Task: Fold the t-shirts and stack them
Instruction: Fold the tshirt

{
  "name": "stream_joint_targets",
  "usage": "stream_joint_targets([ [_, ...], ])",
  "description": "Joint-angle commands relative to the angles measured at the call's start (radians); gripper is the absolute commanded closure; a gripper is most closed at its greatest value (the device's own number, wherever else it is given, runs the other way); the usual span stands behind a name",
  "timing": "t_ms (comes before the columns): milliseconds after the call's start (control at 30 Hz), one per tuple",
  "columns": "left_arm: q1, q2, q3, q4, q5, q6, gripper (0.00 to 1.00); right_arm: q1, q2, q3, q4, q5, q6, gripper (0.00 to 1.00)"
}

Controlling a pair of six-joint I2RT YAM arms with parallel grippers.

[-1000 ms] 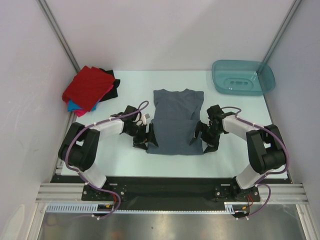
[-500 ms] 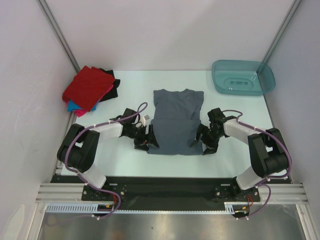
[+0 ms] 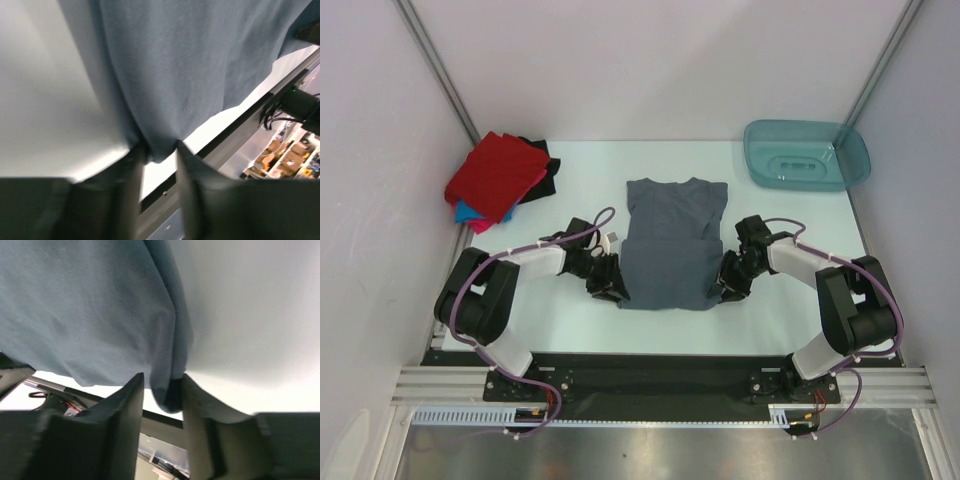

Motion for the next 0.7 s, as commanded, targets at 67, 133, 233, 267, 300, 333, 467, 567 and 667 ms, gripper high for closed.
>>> stream_joint_targets([
  [67,-0.001,-0.038,-0.013,-0.033,-0.009,0.031,0.83,0.002,-0.024,-0.02,0.007,-0.012,-0.005,0.72],
  [133,-0.001,-0.041,-0.018,-0.036,-0.012,0.033,0.9,0.004,-0.032,-0.024,0.001,-0.018,-0.008,0.78],
  [233,-0.001,-0.036,-0.022,-0.038,-0.012,0.033,1.0,0.004,-0.043,-0.03,-0.008,-0.018,-0.013,0.87],
  [267,-0.001,-0.038,-0.022,-0.039,-0.01,0.034,1.0,0.002,-0.047,-0.03,-0.008,-0.023,-0.016,0.9],
  [300,-0.001,-0.038,-0.022,-0.042,-0.006,0.036,1.0,0.004,-0.051,-0.027,-0.014,-0.024,-0.018,0.99],
  [333,-0.001,-0.039,-0.018,-0.045,-0.003,0.039,1.0,0.004,-0.052,-0.024,-0.019,-0.026,-0.021,1.0],
  [467,-0.001,-0.059,0.022,-0.113,-0.004,0.062,0.99,0.004,-0.084,0.012,-0.059,-0.024,-0.034,1.0],
  [567,-0.001,-0.079,0.073,-0.179,-0.003,0.086,1.0,0.002,-0.113,0.063,-0.108,-0.015,-0.047,1.0],
  [667,-0.001,-0.098,0.129,-0.245,-0.009,0.097,1.0,0.002,-0.13,0.111,-0.149,-0.011,-0.056,1.0],
])
